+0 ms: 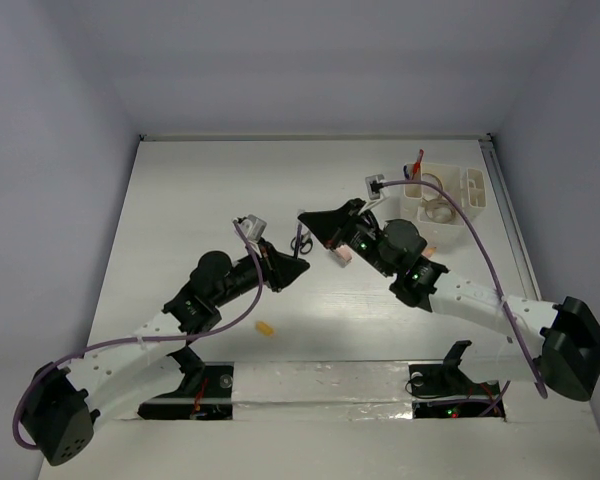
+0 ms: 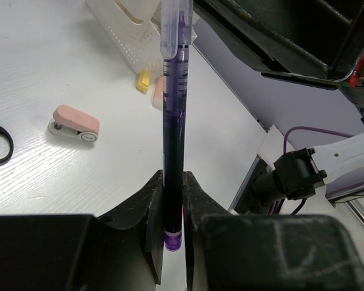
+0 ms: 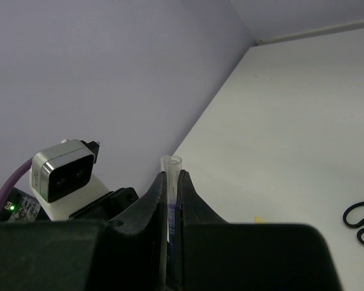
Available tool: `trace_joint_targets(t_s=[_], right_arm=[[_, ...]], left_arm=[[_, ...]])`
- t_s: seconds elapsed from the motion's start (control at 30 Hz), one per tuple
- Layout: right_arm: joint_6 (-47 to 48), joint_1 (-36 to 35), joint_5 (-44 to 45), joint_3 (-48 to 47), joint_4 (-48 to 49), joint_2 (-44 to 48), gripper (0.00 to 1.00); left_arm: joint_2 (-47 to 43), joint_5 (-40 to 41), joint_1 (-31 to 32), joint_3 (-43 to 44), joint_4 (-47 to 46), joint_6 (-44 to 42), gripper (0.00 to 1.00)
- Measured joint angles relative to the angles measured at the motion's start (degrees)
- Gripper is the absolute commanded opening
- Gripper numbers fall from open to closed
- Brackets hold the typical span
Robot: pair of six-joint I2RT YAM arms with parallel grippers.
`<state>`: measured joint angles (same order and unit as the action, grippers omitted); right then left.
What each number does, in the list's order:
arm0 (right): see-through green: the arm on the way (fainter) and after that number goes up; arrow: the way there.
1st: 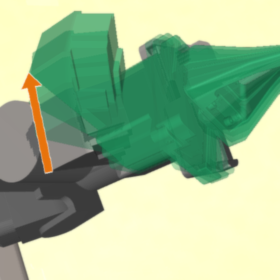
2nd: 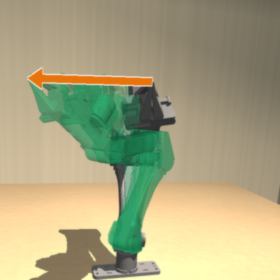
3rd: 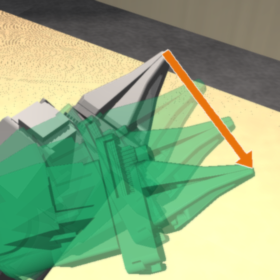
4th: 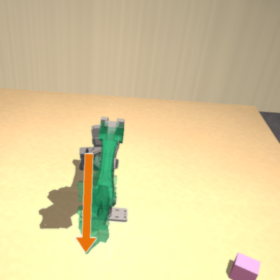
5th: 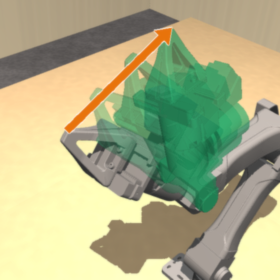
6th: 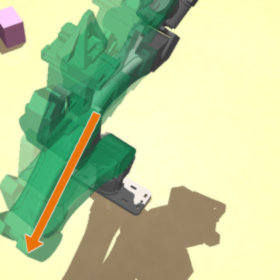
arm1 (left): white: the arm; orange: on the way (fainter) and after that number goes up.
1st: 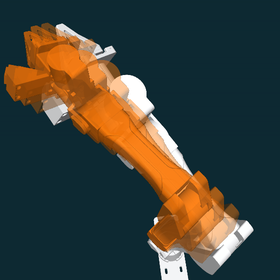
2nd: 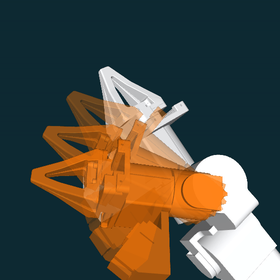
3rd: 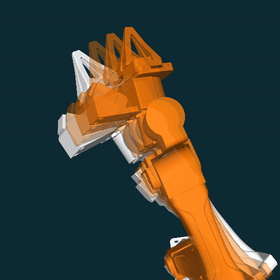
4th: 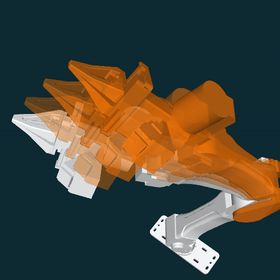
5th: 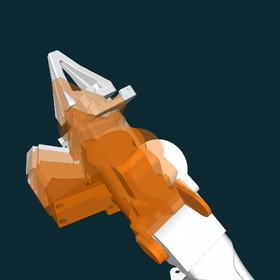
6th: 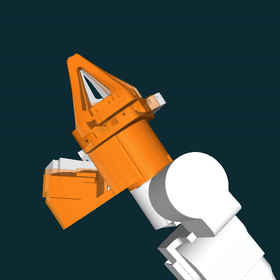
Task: Sort the stationery into containers
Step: Close the pen cap on the pen.
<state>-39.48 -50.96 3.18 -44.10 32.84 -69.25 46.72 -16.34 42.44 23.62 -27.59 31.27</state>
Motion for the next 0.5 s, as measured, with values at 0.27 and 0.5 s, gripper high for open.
trace_joint_targets(t_s=[0.27, 0.5], right_arm=[[0.0, 0.3, -0.5, 0.3, 0.3, 0.1, 0.00], [-0.4, 0.7, -0.9, 3.1, 4.1, 0.3, 0.00]], left_arm=[[0.1, -0.3, 0.0, 1.6, 2.3, -0.8, 0.00], [0.8, -1.7, 0.0, 5.1, 8.5, -1.4, 0.00]])
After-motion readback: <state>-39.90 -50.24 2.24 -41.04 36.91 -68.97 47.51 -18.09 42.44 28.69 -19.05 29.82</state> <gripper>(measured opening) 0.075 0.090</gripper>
